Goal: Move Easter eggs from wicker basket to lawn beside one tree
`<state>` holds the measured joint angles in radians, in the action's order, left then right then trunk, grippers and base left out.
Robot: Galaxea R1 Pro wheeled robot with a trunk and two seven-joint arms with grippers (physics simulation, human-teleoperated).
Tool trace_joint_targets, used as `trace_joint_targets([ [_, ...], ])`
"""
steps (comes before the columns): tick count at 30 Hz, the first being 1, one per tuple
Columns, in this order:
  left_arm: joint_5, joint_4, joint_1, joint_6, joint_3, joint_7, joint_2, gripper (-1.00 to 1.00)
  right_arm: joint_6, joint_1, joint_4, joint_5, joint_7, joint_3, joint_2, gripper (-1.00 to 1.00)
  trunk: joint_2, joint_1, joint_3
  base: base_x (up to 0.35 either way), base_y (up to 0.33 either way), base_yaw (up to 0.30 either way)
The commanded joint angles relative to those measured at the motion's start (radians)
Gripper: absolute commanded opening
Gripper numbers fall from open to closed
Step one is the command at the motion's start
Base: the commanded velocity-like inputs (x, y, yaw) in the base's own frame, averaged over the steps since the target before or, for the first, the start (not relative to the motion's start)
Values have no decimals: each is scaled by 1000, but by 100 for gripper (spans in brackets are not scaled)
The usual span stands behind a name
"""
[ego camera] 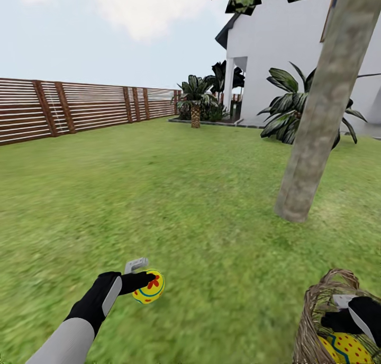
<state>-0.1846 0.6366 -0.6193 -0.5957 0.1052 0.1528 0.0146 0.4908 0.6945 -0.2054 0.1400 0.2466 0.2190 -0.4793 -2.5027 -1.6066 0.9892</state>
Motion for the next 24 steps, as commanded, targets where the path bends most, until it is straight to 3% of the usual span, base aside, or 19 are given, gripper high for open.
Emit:
trace_joint_targets([
  [1, -1, 1, 0, -7, 7, 4, 1, -100, 5, 0, -2, 10, 0, 8, -1, 100, -1, 0, 5, 0, 0, 0],
  [24, -1, 0, 0, -7, 7, 4, 2, -100, -4, 0, -12, 8, 2, 12, 1, 100, -6, -11, 94, 0, 0, 0],
])
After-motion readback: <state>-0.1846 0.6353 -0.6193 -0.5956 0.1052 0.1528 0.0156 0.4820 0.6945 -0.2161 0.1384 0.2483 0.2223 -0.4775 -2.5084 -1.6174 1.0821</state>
